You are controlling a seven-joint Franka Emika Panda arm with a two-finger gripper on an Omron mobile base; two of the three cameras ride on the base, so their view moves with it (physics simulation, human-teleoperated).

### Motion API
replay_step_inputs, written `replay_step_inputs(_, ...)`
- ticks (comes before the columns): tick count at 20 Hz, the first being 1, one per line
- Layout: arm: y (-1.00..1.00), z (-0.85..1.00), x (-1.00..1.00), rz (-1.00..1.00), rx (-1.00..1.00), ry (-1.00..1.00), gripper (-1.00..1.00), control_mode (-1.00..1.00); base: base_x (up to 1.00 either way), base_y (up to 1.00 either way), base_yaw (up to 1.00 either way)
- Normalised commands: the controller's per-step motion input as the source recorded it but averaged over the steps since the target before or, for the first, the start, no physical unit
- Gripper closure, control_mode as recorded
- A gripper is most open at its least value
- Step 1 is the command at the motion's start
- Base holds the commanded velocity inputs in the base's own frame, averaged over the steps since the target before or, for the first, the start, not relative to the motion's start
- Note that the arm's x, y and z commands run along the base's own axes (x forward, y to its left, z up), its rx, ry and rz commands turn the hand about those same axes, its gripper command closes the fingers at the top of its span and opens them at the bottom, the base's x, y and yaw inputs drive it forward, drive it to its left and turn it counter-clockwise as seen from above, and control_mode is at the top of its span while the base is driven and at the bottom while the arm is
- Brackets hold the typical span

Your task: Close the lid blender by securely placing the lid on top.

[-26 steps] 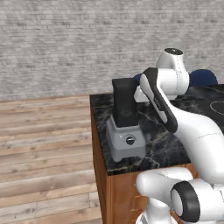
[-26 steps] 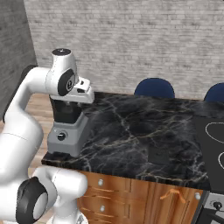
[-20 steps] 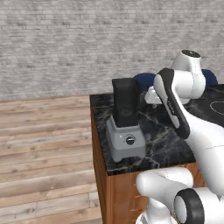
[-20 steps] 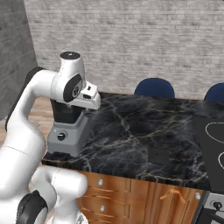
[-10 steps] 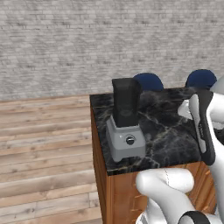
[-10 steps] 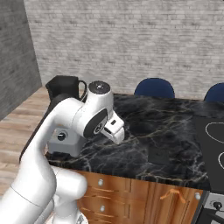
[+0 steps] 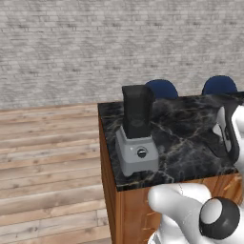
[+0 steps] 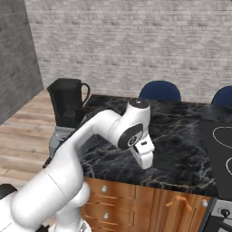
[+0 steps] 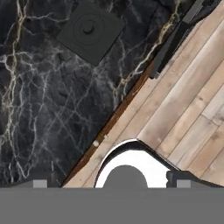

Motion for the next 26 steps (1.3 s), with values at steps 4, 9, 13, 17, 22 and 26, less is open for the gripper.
replay_step_inputs(4, -0.86, -0.29, 0.32, -0.13, 0.18, 0.12, -1.0, -1.0, 0.0, 0.0, 0.0)
replay_step_inputs(9, -0.43, -0.18, 0.48, 0.0, 0.06, 0.03, -1.0, -1.0, 0.0, 0.0, 0.0)
replay_step_inputs(13, -0.11, -0.16, 0.63, 0.0, 0.0, 0.06, -1.0, -1.0, 0.0, 0.0, 0.0)
replay_step_inputs(17, -0.04, -0.27, 0.55, 0.06, 0.0, 0.12, -1.0, -1.0, 0.0, 0.0, 0.0)
replay_step_inputs(22, -0.01, -0.3, 0.35, 0.03, 0.0, 0.03, -1.0, -1.0, 0.0, 0.0, 0.0)
replay_step_inputs(26, 0.0, -0.32, 0.16, 0.0, 0.0, 0.0, -1.0, -1.0, 0.0, 0.0, 0.0)
